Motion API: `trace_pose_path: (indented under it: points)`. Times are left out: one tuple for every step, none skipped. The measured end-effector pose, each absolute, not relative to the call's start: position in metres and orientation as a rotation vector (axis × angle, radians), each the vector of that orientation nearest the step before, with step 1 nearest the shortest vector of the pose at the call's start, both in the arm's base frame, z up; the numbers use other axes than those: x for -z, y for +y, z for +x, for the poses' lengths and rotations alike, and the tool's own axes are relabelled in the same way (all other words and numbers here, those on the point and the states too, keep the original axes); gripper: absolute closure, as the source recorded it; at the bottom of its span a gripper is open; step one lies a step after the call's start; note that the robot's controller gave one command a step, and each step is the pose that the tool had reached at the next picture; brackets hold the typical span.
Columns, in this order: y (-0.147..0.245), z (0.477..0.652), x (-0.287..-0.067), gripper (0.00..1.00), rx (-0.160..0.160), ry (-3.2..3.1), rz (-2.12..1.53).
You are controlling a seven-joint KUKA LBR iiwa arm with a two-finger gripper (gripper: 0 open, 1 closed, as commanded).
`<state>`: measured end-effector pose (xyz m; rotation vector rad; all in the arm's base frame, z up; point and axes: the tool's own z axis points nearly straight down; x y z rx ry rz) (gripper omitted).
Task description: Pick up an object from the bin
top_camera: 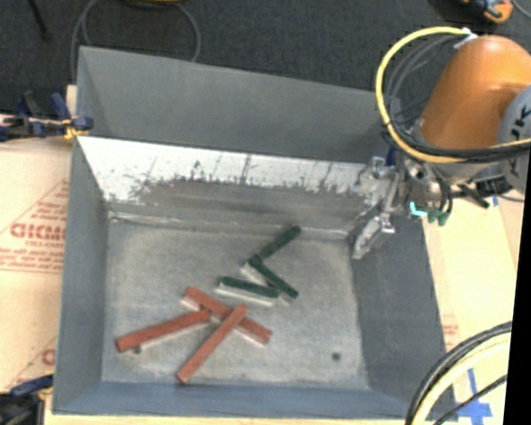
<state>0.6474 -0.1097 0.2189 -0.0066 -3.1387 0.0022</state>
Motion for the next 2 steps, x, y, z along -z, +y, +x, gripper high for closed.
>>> trace_pose_path:
  points:
    - [-0.109,0.649,-0.224,0.00,-0.004,-3.147,-0.004]
    - [-0.098,0.620,-0.172,0.00,-0.004,-3.151,-0.020]
